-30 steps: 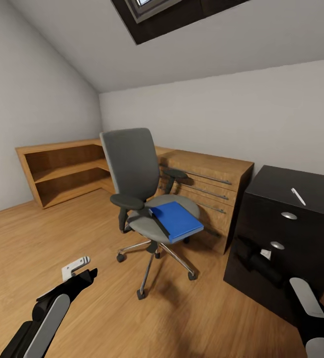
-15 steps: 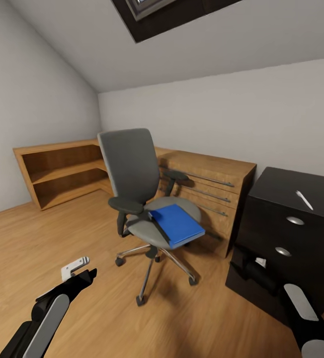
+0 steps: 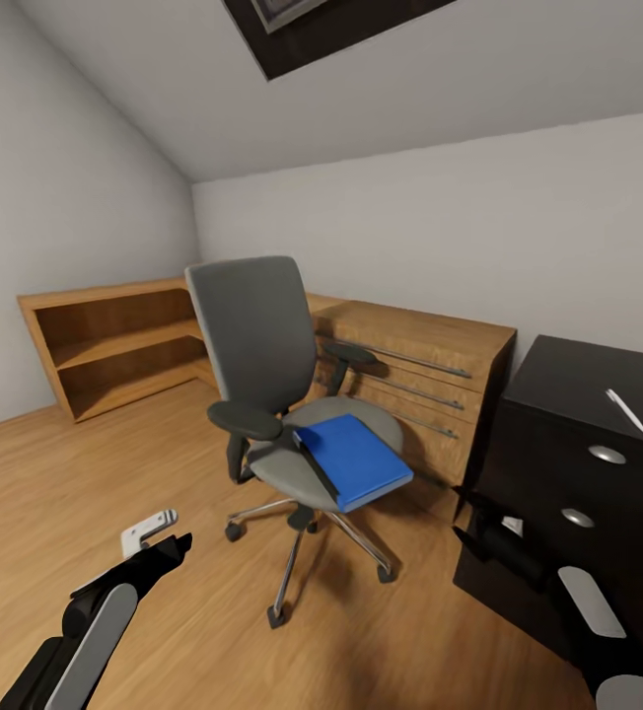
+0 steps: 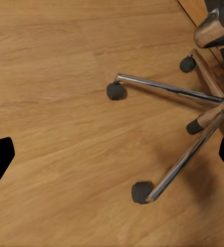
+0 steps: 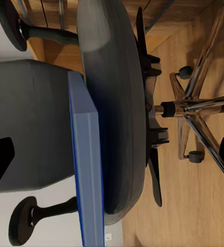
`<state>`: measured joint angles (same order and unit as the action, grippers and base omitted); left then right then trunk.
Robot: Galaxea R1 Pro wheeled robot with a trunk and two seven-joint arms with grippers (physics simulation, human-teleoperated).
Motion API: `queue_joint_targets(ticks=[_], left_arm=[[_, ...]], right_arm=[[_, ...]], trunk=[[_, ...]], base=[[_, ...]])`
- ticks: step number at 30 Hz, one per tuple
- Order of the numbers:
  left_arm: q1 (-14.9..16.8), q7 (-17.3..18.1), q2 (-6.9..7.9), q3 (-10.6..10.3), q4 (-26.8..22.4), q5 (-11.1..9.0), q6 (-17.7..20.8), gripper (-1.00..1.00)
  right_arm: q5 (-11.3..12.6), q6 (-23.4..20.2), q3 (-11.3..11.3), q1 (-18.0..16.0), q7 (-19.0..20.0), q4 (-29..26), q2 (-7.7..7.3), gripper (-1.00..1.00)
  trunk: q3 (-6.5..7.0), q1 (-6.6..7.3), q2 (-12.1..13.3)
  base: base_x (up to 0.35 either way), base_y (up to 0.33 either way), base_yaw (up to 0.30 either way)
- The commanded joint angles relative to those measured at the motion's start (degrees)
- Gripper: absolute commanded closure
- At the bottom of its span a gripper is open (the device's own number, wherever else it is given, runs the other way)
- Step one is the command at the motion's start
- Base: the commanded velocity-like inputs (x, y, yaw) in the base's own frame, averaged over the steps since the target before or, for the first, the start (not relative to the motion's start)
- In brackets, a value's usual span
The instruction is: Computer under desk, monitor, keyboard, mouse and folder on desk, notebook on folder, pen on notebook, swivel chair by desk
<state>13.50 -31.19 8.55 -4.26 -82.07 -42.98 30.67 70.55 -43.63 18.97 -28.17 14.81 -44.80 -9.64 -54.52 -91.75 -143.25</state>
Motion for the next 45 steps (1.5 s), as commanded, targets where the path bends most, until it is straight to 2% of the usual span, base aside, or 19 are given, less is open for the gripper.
queue_joint_targets(ticks=[1, 12, 20, 29, 36, 45], left_arm=[[0.04, -0.6, 0.06, -0.13, -0.09, -0.54, 0.01, -1.0], [0.04, -0.62, 0.2, 0.07, 0.63, -0.52, -0.18, -1.0], [0.04, -0.62, 0.31, 0.42, 0.76, -0.52, -0.17, -1.0], [0.04, -0.62, 0.32, 0.48, 0.77, -0.45, -0.17, -1.0], [0.04, -0.62, 0.32, 0.48, 0.8, -0.43, -0.17, -1.0], [0.04, -0.62, 0.26, 0.42, 0.85, -0.43, -0.17, -1.0]], right_arm=[[-0.34, -0.31, 0.05, -0.05, 0.22, 0.04, 0.04, -1.0], [-0.58, -0.26, -0.74, -0.06, 0.22, 0.06, 0.18, -1.0], [-0.58, 0.58, -3.34, -0.06, 0.22, 0.06, 0.24, -1.0], [-0.7, 0.89, -4.03, -0.05, 0.31, 0.03, 0.54, -1.0], [-1.67, 0.91, -6.79, -0.05, 0.45, -0.1, 1.39, -1.0], [-1.8, 0.91, -7.34, -0.05, 0.48, -0.11, 1.54, -1.0]], trunk=[[-0.06, 0.0, -0.02], [-0.06, 0.0, -0.02], [-0.06, 0.0, -0.02], [-0.06, 0.0, -0.02], [-0.06, 0.0, -0.02], [-0.06, 0.0, -0.02]], base=[[0.074, 0.0, 0.0], [0.116, 0.024, 0.0], [0.015, 0.003, 0.0], [0.001, 0.0, 0.0], [0.0, 0.0, 0.0], [0.0, 0.0, 0.0]])
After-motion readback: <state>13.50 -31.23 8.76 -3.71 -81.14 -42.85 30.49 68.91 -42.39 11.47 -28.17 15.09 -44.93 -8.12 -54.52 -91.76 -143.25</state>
